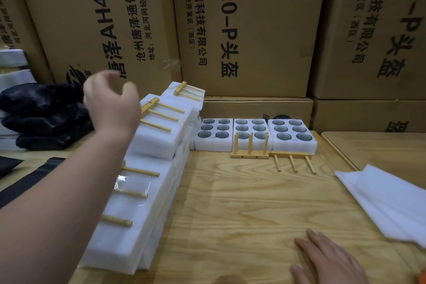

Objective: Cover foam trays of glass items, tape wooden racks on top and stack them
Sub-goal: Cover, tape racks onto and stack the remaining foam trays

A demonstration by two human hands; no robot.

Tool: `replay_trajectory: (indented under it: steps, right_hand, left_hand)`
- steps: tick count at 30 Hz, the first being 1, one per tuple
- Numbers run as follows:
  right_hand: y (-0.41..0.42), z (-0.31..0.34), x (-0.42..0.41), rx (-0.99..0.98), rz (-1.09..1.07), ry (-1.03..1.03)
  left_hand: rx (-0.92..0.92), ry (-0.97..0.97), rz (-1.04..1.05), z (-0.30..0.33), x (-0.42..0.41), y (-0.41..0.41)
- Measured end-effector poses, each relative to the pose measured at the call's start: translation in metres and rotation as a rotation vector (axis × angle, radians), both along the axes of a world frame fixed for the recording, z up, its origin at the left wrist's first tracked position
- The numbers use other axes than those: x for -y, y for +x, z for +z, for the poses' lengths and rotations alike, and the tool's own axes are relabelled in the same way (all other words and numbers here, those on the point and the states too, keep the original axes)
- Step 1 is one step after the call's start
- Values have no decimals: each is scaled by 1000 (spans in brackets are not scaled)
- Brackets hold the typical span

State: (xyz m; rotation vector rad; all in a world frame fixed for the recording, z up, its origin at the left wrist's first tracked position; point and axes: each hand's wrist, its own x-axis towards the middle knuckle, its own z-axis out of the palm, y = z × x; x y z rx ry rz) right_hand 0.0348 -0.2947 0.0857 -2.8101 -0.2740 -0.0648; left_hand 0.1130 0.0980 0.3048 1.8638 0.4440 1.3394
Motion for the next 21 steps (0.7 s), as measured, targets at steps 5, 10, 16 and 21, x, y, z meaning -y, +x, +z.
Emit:
replay_trajectory:
  steps: [5, 10, 16, 21]
  right_hand:
    - [-6, -3, 1, 33, -15, 15]
    - [-15, -9, 2, 48, -37, 0]
    - [-10, -13, -1, -52, -44, -92]
    - [46, 23, -5, -49, -100, -129]
  left_hand:
    - [228, 349, -504, -35, 141, -35]
    - [-875, 507, -649, -188, 200, -41]
    - [-1090, 636, -533, -249, 198, -24]
    - [-1012, 620, -511, -254, 196, -21]
